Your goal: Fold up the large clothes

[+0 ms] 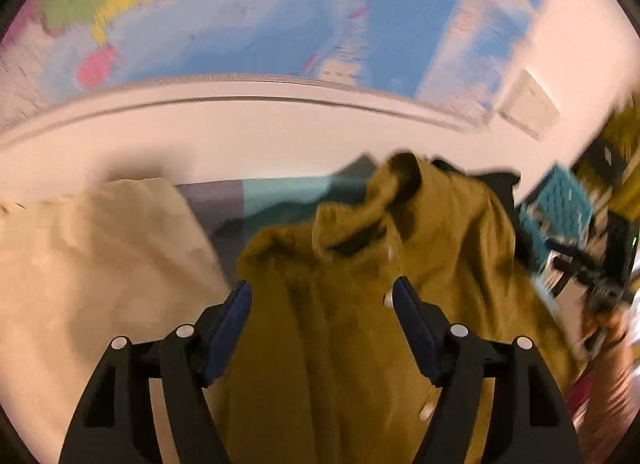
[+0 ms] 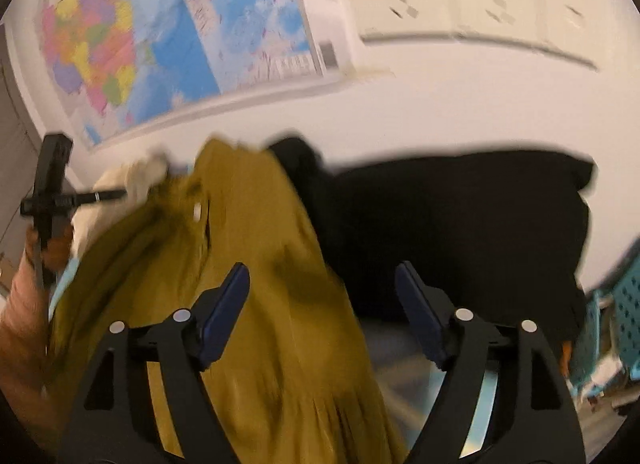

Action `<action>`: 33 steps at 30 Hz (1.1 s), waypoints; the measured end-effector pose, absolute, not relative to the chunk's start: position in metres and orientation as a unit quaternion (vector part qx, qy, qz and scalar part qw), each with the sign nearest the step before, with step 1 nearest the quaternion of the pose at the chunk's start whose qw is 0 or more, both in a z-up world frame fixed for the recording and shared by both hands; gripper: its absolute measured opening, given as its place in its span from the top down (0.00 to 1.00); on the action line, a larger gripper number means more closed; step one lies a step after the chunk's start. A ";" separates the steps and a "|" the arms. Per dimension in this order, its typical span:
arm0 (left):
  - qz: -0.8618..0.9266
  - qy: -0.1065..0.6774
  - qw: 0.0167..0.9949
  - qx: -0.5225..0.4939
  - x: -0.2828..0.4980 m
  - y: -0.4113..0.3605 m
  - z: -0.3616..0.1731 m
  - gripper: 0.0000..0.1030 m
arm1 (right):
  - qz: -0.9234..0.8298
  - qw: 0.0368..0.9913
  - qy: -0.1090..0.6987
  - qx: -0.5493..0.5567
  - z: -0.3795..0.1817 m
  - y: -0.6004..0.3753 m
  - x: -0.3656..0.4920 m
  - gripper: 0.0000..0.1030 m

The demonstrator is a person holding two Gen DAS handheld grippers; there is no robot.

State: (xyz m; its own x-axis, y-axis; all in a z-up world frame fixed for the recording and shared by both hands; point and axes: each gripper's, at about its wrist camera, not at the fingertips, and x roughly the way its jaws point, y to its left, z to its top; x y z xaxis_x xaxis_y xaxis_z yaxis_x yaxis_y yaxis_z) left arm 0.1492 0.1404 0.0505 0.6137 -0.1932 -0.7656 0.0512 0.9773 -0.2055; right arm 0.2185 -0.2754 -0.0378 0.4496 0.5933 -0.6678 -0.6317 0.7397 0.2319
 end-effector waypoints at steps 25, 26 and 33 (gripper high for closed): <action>-0.018 0.435 0.900 0.037 0.035 0.167 0.033 0.25 | 0.268 0.896 0.337 0.107 0.001 -0.473 0.115 0.91; -0.020 0.436 0.899 0.037 0.034 0.168 0.034 0.25 | 0.256 0.900 0.341 0.095 0.003 -0.472 0.120 0.90; -0.033 0.460 0.886 0.044 0.015 0.167 0.018 0.25 | 0.257 0.863 0.431 0.054 -0.052 -0.436 0.144 0.87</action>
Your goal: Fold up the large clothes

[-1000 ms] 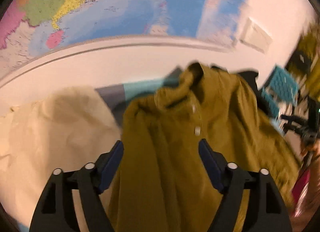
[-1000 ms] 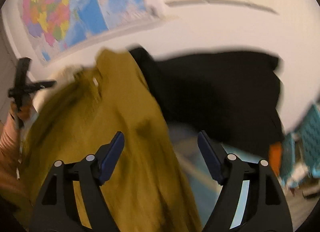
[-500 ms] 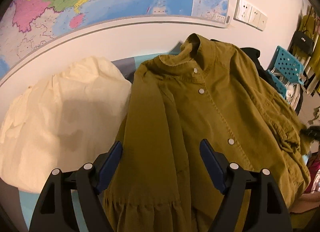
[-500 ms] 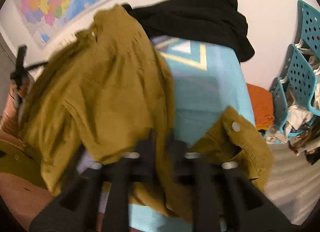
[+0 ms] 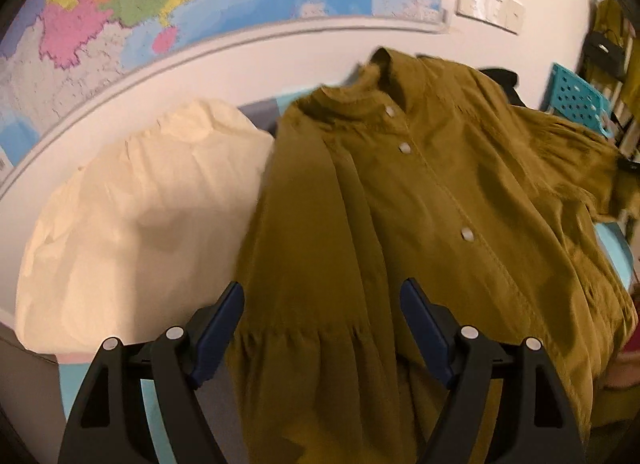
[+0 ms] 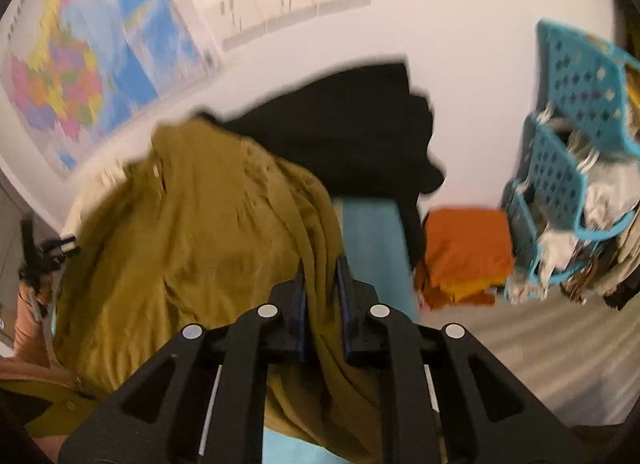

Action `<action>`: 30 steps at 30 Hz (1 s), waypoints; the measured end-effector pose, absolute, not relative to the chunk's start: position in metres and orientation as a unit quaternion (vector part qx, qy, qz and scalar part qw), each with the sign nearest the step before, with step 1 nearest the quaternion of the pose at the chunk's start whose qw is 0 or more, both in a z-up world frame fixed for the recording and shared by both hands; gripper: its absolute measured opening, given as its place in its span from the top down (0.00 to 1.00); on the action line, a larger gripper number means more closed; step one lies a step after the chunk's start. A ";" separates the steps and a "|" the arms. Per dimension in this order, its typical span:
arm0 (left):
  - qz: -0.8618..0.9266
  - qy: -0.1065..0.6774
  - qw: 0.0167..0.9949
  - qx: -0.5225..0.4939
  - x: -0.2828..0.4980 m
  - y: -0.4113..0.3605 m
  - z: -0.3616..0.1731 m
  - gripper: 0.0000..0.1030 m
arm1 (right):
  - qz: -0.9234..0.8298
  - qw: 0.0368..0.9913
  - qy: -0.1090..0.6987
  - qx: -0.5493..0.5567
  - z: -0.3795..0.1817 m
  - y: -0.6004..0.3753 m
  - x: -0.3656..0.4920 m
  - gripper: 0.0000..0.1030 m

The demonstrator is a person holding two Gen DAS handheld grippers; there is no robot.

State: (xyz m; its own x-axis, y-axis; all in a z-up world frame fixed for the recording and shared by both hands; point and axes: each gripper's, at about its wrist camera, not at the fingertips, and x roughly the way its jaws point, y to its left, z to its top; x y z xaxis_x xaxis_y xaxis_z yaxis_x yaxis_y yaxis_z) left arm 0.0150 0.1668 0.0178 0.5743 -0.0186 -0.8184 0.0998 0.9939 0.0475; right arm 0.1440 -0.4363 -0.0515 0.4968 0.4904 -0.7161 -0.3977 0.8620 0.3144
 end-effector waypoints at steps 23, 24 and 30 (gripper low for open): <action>0.073 0.440 0.895 0.017 -0.004 0.240 0.044 0.73 | 0.528 0.744 0.401 -0.079 0.074 -0.147 0.111 0.86; 0.076 0.438 0.896 0.013 -0.004 0.240 0.044 0.70 | 0.536 0.726 0.421 -0.087 0.057 -0.119 0.116 0.85; 0.071 0.405 0.912 0.004 -0.020 0.241 0.047 0.52 | 0.516 0.732 0.438 -0.078 0.019 -0.094 0.136 0.44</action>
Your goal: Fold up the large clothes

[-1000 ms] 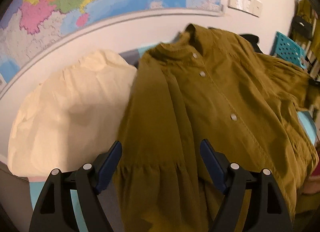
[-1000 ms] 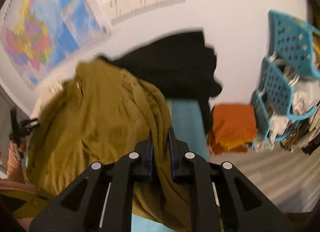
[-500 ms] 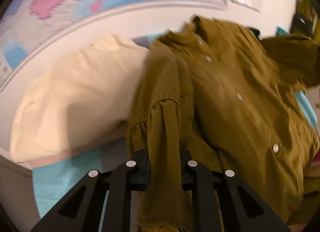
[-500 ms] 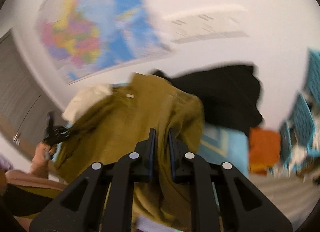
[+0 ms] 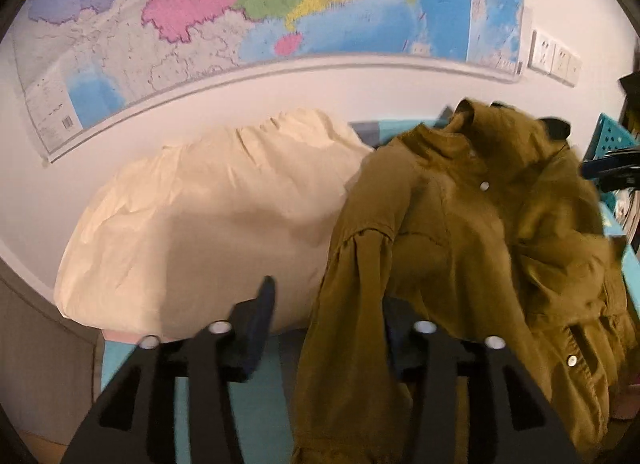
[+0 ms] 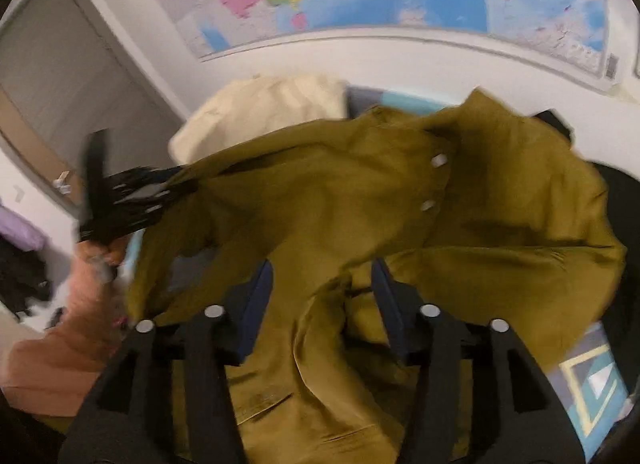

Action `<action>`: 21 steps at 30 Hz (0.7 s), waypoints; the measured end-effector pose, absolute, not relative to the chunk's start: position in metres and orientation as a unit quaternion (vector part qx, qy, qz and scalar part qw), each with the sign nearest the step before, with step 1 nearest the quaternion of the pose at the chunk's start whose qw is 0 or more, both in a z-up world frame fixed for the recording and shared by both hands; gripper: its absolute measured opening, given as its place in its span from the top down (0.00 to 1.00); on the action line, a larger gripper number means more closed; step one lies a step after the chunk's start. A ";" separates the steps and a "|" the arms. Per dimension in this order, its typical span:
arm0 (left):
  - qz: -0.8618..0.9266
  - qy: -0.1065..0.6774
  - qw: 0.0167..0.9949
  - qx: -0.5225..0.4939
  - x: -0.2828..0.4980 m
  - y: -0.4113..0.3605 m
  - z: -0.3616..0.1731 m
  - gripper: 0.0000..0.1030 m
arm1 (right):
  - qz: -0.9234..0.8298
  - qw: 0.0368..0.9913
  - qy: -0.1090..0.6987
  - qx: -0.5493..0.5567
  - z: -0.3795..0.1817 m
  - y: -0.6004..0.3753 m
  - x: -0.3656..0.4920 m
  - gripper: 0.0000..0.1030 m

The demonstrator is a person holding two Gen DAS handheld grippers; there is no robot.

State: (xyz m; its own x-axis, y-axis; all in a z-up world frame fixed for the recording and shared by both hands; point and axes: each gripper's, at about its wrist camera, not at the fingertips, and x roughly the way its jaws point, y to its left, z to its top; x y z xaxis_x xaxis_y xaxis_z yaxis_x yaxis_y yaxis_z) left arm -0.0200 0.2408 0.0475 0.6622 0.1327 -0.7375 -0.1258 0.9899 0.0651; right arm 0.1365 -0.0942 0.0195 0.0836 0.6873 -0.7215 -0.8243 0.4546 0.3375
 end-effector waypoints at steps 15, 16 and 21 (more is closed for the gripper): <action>-0.078 0.356 0.931 0.010 -0.021 0.178 0.059 0.42 | 0.541 0.703 0.460 -0.043 -0.031 -0.170 0.094 0.95; -0.087 0.356 0.930 0.010 -0.019 0.173 0.059 0.42 | 0.556 0.704 0.441 -0.037 -0.017 -0.164 0.090 0.95; -0.124 0.348 0.929 -0.007 -0.018 0.166 0.065 0.41 | 0.611 0.684 0.397 -0.031 0.013 -0.103 0.078 0.95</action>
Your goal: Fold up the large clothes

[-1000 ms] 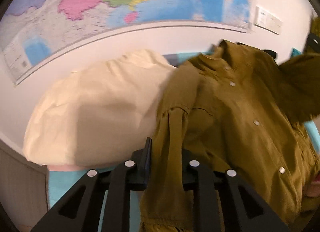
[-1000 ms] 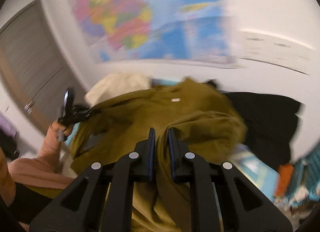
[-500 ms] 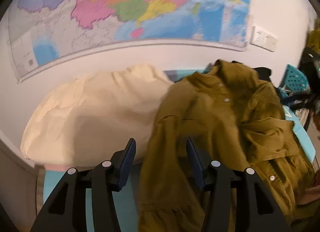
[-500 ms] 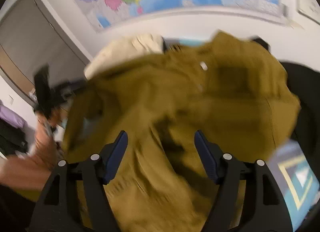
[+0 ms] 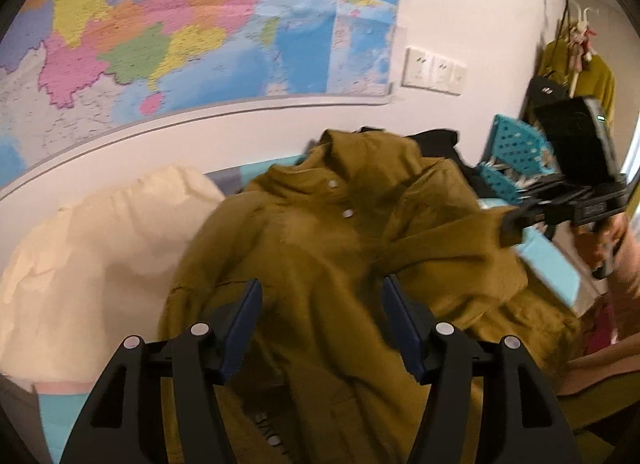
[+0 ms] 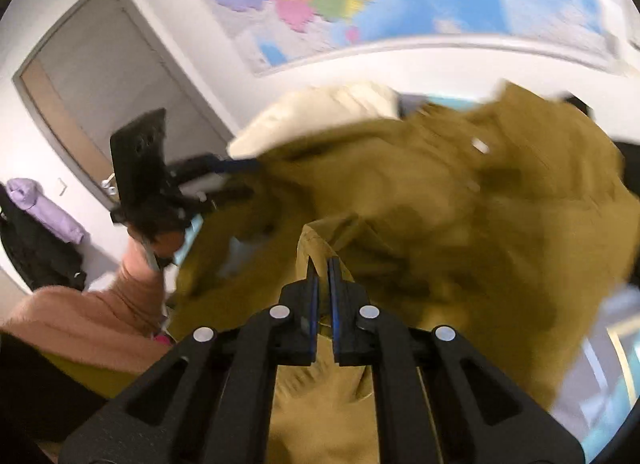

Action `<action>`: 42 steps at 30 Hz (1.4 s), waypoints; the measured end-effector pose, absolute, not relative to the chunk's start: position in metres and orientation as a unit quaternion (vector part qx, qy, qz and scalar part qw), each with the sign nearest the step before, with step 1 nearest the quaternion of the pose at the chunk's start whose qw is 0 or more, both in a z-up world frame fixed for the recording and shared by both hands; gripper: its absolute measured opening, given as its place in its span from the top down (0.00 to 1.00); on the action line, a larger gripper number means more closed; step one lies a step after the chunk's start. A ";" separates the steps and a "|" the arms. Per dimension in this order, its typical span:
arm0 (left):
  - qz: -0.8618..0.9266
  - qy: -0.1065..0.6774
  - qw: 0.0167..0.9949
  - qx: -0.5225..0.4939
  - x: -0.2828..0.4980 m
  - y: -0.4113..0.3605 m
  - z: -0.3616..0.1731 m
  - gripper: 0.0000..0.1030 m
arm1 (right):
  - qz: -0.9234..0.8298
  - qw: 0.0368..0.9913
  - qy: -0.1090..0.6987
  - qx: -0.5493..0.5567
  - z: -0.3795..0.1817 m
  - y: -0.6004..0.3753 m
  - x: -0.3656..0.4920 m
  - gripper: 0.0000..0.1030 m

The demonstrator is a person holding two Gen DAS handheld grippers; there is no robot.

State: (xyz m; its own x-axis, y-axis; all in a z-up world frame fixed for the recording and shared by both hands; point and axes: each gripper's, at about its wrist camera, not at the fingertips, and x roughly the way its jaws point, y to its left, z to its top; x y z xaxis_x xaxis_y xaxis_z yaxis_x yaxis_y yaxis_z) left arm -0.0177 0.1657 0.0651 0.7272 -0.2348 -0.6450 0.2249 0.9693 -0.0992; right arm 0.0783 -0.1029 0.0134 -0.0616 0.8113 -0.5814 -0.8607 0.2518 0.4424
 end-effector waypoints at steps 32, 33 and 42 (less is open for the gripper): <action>-0.181 0.466 0.866 -0.025 0.035 0.128 0.004 0.86 | 0.370 0.807 0.406 0.215 -0.067 -0.279 0.238 0.92; -0.171 0.461 0.870 -0.031 0.046 0.132 0.007 0.86 | 0.359 0.810 0.409 0.221 -0.070 -0.284 0.240 0.93; -0.140 0.506 0.850 -0.034 0.092 0.144 -0.018 0.45 | 0.307 0.830 0.428 0.180 -0.087 -0.279 0.240 0.55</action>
State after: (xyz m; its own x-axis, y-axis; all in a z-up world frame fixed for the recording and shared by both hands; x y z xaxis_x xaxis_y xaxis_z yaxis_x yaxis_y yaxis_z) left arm 0.0917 0.1442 -0.0180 0.4477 -0.2731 -0.8515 0.2044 0.9583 -0.1999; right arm 0.2401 -0.2794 -0.0874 0.4439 0.6649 -0.6007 -0.3563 0.7461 0.5625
